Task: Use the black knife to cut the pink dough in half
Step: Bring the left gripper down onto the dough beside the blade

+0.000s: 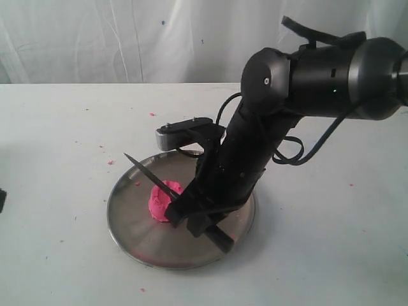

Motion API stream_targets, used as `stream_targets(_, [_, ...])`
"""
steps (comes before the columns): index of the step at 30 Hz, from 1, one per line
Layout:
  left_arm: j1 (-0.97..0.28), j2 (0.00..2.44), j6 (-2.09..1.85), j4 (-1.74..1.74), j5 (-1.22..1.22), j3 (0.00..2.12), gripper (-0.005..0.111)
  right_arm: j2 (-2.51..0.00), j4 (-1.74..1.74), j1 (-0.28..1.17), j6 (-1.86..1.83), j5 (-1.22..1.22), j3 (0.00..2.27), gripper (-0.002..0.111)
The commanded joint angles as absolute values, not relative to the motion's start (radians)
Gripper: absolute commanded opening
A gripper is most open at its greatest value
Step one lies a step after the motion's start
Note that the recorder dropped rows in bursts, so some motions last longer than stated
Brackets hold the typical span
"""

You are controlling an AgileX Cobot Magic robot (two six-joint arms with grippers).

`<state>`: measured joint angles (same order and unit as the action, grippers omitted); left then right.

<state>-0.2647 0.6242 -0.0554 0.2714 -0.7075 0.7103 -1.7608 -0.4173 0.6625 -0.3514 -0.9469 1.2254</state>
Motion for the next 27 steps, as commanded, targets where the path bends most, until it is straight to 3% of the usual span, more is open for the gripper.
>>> stream_targets(1, [-0.272, 0.799, -0.158, 0.261, -0.607, 0.724, 0.0, -1.704, -0.426, 0.657, -0.367, -0.952, 1.234, 0.0])
stream_targets(11, [-0.27, 1.062, -0.238, 0.254, -0.326, 0.724, 0.0, -1.653, -0.418, 0.657, -0.382, -0.899, 1.234, 0.0])
stream_targets(27, [-0.27, 1.25, -0.234, 0.284, -0.072, 0.724, 0.0, -1.716, -0.321, 0.657, -0.302, -0.894, 1.234, 0.0])
